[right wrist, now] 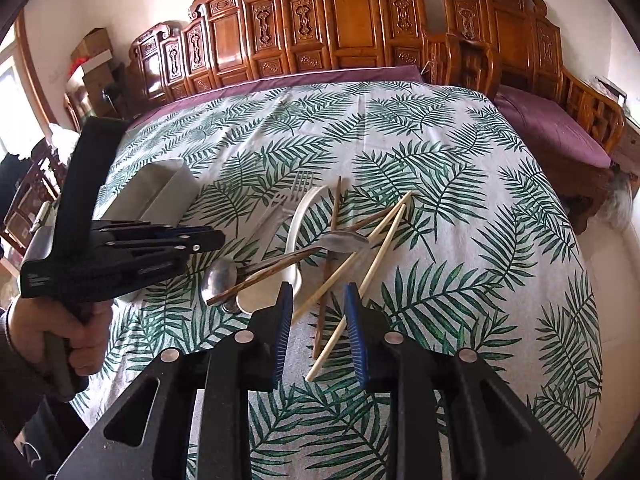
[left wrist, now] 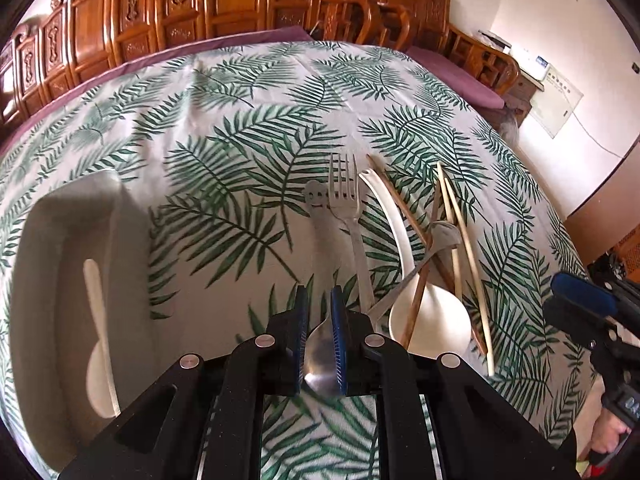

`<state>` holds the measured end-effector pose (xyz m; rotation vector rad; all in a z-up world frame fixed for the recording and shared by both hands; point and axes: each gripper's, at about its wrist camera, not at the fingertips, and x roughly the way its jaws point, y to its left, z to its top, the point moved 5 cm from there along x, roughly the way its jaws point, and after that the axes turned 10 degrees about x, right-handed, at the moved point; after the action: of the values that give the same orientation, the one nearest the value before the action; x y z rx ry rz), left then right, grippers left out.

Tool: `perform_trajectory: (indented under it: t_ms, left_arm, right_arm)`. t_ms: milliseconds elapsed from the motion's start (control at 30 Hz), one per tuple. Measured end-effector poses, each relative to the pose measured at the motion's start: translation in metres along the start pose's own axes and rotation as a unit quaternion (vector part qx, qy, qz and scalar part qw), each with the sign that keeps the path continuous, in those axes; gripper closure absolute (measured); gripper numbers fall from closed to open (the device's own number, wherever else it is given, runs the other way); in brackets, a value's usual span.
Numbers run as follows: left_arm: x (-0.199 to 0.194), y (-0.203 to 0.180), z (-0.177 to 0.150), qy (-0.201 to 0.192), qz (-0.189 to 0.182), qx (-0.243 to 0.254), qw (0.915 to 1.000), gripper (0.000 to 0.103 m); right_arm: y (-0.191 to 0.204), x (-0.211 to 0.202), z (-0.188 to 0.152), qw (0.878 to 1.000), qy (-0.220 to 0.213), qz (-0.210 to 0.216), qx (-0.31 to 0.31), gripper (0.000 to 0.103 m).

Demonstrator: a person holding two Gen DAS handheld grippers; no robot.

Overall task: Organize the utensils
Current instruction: 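Return the left tool to the pile and grasp a metal spoon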

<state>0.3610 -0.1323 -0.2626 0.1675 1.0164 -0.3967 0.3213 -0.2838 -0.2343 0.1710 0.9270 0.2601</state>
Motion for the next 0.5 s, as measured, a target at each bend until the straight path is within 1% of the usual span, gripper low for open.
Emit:
perform_trajectory:
  t_ms: [300,400,467,500]
  left_arm:
    - [0.016,-0.005,0.002,0.02,-0.011,-0.004,0.9997,0.092]
    - [0.021,-0.007,0.001,0.029,-0.012,-0.002,0.9995,0.087]
    - [0.025,-0.008,-0.001,0.039,-0.01,-0.002,0.9992,0.087]
    - [0.026,-0.008,0.0,0.037,-0.008,0.0,0.9993,0.087]
  right_arm:
    - [0.0,0.005,-0.004,1.0,0.006,-0.002,0.0,0.074]
    - [0.0,0.006,-0.005,1.0,0.007,-0.003,0.001,0.074]
    - [0.001,0.006,-0.005,1.0,0.007,-0.004,-0.002,0.074]
    - [0.001,0.006,-0.005,1.0,0.007,-0.004,-0.002,0.074]
